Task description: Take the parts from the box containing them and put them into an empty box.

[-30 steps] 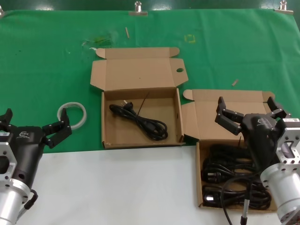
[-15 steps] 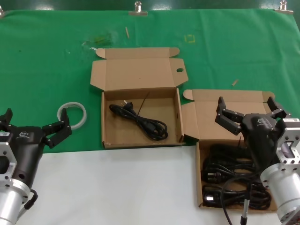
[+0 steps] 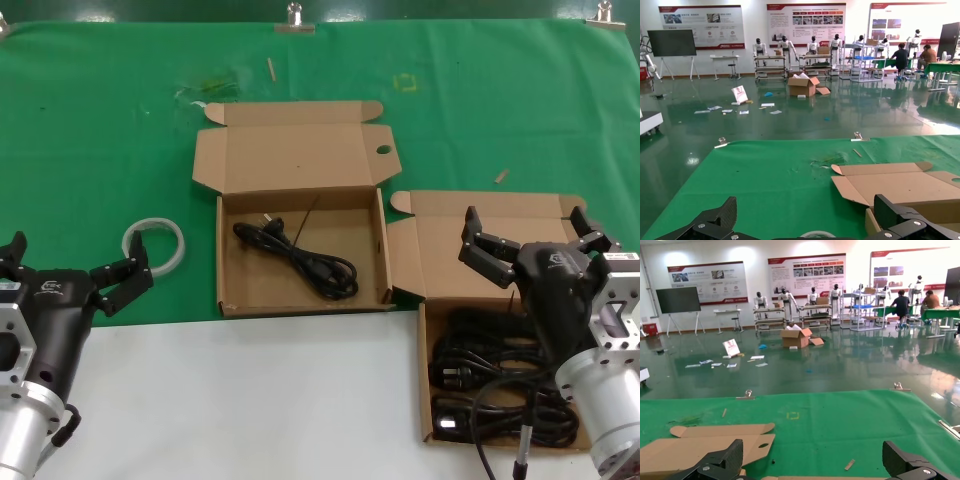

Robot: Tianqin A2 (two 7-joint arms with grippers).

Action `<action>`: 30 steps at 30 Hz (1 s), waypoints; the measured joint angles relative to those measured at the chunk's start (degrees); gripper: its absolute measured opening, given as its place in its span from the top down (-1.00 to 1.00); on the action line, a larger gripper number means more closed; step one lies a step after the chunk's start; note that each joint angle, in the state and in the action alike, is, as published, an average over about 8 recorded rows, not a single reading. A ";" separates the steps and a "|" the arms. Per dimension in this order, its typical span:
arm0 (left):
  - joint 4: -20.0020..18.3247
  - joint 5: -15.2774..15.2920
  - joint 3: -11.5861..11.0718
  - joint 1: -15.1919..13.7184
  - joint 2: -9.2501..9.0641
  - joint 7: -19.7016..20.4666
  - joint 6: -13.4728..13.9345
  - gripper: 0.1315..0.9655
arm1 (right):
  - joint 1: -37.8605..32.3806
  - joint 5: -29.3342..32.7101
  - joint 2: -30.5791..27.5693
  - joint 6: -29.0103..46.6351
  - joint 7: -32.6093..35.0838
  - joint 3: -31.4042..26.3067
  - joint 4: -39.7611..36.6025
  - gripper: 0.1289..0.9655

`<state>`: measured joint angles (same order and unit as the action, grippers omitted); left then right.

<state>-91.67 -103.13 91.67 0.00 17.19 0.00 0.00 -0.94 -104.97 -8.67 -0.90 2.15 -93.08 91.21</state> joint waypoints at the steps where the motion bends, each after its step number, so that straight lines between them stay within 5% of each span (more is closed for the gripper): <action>1: 0.00 0.00 0.00 0.00 0.00 0.00 0.00 -1.00 | 0.00 0.00 0.00 0.00 0.00 0.00 0.00 -1.00; 30: 0.00 0.00 0.00 0.00 0.00 0.00 0.00 -1.00 | 0.00 0.00 0.00 0.00 0.00 0.00 0.00 -1.00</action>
<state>-91.67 -103.13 91.67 0.00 17.19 0.00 0.00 -0.94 -104.97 -8.67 -0.90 2.15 -93.08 91.21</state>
